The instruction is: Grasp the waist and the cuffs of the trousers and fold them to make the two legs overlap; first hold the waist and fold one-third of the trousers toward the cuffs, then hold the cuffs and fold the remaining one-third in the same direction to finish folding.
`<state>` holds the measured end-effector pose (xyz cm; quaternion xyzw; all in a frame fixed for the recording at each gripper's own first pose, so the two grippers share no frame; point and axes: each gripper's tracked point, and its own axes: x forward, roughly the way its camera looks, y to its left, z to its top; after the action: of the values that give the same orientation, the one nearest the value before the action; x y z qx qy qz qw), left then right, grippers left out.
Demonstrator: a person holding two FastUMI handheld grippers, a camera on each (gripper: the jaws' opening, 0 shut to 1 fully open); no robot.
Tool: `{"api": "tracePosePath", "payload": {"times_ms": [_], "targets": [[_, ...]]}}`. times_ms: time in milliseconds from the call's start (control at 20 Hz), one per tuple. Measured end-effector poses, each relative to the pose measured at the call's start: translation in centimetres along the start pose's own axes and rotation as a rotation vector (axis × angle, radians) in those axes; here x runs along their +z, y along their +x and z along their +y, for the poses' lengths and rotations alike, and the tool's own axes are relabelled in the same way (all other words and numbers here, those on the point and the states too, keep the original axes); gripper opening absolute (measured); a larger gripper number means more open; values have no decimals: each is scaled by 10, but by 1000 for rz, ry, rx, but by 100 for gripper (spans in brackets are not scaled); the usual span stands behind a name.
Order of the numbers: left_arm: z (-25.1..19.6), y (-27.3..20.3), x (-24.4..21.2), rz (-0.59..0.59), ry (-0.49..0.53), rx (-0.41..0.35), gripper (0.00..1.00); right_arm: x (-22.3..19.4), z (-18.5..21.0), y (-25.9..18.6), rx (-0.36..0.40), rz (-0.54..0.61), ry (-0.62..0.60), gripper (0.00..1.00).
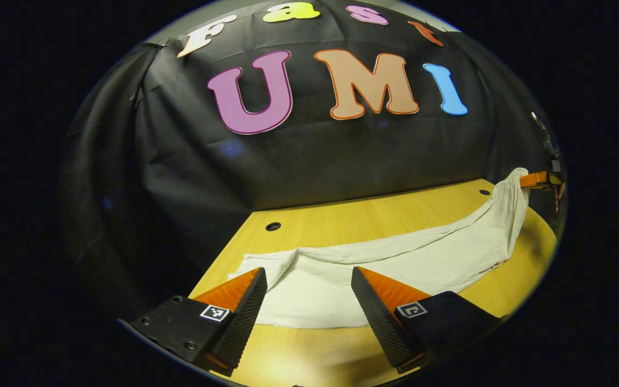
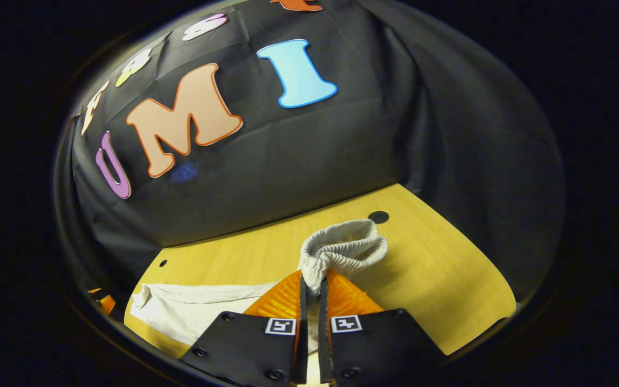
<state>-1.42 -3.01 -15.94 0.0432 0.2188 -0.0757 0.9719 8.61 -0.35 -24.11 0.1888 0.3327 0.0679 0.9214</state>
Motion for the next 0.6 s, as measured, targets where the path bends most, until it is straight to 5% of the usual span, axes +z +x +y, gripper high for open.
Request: {"api": "tracePosePath", "payload": {"times_ms": [600], "targets": [[58, -1, -12, 6, -39, -3, 96, -14, 132, -1, 149, -2, -53, 10]]}}
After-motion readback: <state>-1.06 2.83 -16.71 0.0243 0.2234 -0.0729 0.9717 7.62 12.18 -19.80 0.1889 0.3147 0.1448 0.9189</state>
